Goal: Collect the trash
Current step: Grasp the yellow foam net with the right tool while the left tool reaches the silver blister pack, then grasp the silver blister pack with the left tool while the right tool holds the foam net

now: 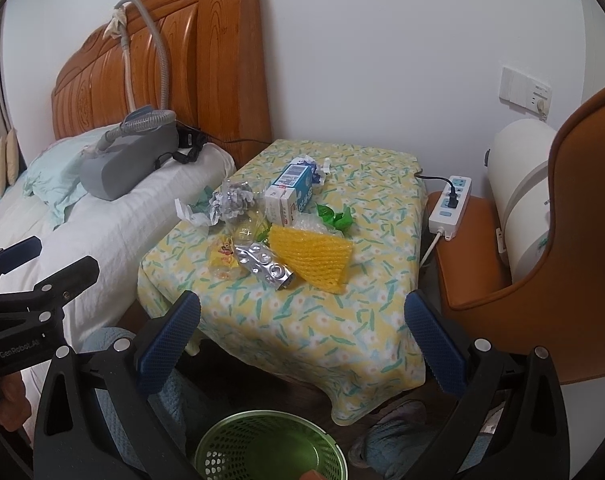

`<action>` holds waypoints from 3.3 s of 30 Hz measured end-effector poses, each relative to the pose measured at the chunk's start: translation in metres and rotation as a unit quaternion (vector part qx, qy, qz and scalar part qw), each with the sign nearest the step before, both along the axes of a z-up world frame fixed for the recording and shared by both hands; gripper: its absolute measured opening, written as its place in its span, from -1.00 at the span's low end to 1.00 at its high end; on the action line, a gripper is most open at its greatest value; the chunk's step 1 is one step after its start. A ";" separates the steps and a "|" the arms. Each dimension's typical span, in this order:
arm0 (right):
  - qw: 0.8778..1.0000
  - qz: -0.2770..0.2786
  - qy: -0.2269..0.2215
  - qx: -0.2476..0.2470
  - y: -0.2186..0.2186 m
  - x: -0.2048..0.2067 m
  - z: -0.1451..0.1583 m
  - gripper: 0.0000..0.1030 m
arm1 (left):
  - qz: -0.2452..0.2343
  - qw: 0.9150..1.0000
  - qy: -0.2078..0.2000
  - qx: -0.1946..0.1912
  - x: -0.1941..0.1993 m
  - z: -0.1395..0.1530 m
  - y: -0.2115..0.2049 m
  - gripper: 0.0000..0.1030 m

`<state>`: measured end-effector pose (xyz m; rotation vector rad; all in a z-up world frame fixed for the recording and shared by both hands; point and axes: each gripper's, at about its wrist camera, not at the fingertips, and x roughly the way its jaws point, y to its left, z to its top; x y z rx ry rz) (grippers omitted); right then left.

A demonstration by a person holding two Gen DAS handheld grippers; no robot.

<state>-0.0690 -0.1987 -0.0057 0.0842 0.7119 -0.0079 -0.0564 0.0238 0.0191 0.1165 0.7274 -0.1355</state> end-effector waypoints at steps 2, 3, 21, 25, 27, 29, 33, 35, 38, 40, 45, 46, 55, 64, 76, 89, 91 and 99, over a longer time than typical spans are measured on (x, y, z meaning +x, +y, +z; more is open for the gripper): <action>1.000 0.005 0.002 -0.003 -0.001 0.006 -0.002 0.96 | -0.016 1.000 0.003 0.004 0.005 -0.004 -0.002 0.86; 1.000 0.009 0.003 -0.005 -0.002 0.011 -0.004 0.96 | -0.024 1.000 0.004 0.000 0.008 -0.007 -0.003 0.86; 0.987 0.144 0.074 -0.016 -0.041 0.144 -0.088 0.38 | -0.151 0.985 0.055 -0.067 0.070 -0.079 -0.055 0.86; 0.984 0.157 0.089 -0.007 -0.045 0.152 -0.095 -0.33 | -0.154 0.983 0.063 -0.075 0.085 -0.089 -0.069 0.83; 0.983 0.160 0.091 -0.007 -0.046 0.152 -0.096 -0.63 | -0.152 0.983 0.065 -0.079 0.093 -0.093 -0.077 0.79; 0.982 0.162 0.092 -0.002 -0.048 0.152 -0.097 -0.69 | -0.151 0.983 0.070 -0.077 0.101 -0.098 -0.086 0.77; 0.985 0.157 0.076 -0.005 -0.050 0.145 -0.093 -0.76 | -0.145 0.983 0.085 -0.075 0.116 -0.109 -0.100 0.61; 0.987 0.146 0.065 -0.008 -0.051 0.141 -0.089 -0.77 | -0.137 0.983 0.091 -0.077 0.121 -0.114 -0.105 0.57; 0.990 0.133 0.052 0.004 -0.055 0.135 -0.085 -0.77 | -0.121 0.984 0.097 -0.085 0.127 -0.120 -0.108 0.49; 0.991 0.127 0.047 0.016 -0.059 0.133 -0.084 -0.77 | -0.111 0.985 0.101 -0.088 0.131 -0.122 -0.110 0.40; 0.993 0.102 0.039 0.044 -0.071 0.129 -0.081 -0.77 | -0.097 0.985 0.109 -0.094 0.138 -0.126 -0.114 0.21; 0.994 0.098 0.034 0.047 -0.073 0.128 -0.080 -0.77 | -0.096 0.985 0.109 -0.092 0.139 -0.127 -0.117 0.21; 0.996 0.082 0.011 0.035 -0.078 0.113 -0.070 -0.77 | -0.092 0.988 0.094 -0.083 0.141 -0.126 -0.120 0.11; 0.997 0.072 -0.009 0.024 -0.074 0.088 -0.059 -0.77 | -0.096 0.990 0.077 -0.072 0.137 -0.118 -0.120 -0.36; 0.998 0.050 -0.022 0.031 -0.078 0.057 -0.052 -0.77 | -0.112 0.988 0.075 -0.081 0.138 -0.120 -0.116 -0.59; 0.996 0.048 -0.024 0.066 -0.089 0.053 -0.070 -0.77 | -0.127 0.988 0.065 -0.052 0.134 -0.122 -0.117 0.21; 0.996 0.051 -0.022 0.073 -0.089 0.054 -0.073 -0.77 | -0.129 0.989 0.061 -0.036 0.131 -0.125 -0.121 0.51; 0.995 0.053 -0.018 0.078 -0.090 0.059 -0.079 -0.77 | -0.146 0.986 0.076 -0.023 0.134 -0.138 -0.140 0.43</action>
